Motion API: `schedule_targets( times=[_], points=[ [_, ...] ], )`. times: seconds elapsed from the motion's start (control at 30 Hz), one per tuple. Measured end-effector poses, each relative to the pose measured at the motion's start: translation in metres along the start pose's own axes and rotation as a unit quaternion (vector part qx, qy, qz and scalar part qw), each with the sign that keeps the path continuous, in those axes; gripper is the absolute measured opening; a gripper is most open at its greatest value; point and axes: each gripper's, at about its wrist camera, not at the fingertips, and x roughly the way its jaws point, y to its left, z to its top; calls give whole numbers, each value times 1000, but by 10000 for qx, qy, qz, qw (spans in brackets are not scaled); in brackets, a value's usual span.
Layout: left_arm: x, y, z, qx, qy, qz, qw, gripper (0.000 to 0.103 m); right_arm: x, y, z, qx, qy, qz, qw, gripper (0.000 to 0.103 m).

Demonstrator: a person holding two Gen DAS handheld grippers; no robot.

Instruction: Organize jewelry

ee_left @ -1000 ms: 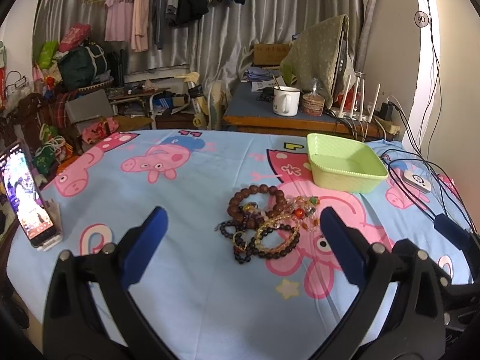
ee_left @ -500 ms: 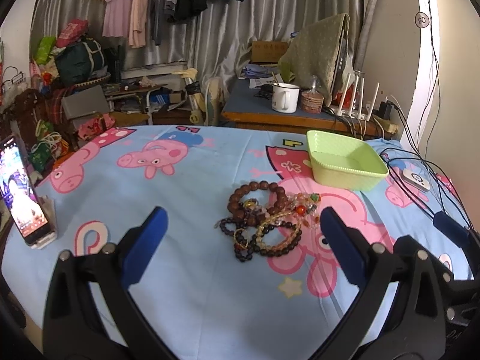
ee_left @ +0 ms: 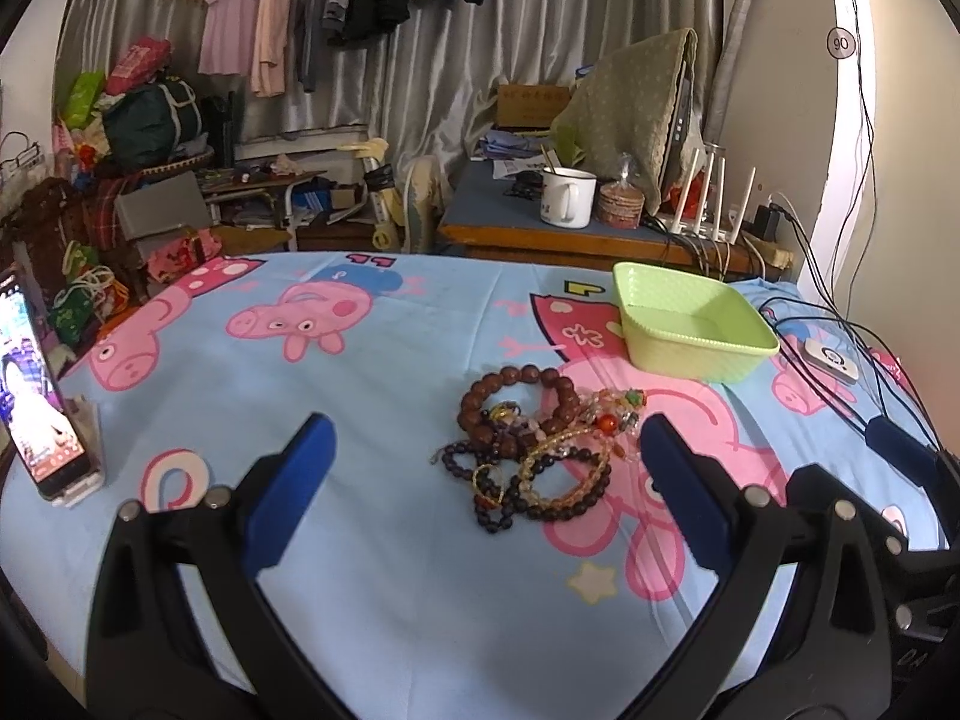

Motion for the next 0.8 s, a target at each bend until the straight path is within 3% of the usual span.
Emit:
schedule_targets(
  times=[0.33,0.47,0.73,0.8],
  points=[
    [4,-1,1,-4,-32,6,10000,98,14,0,2,60,105,-38,9999,72],
    [13,-3,4,11,-74,-3,10000,98,20,0,1,79,182,-17,9998,66],
    [18,28,4,63,-366,-46,9993,98,26,2,-2,48,238,-30,9997,62],
    [18,45,4,-39,-400,-88,9992,98,29,2,-3,30,271,-20,9996,56]
  ],
)
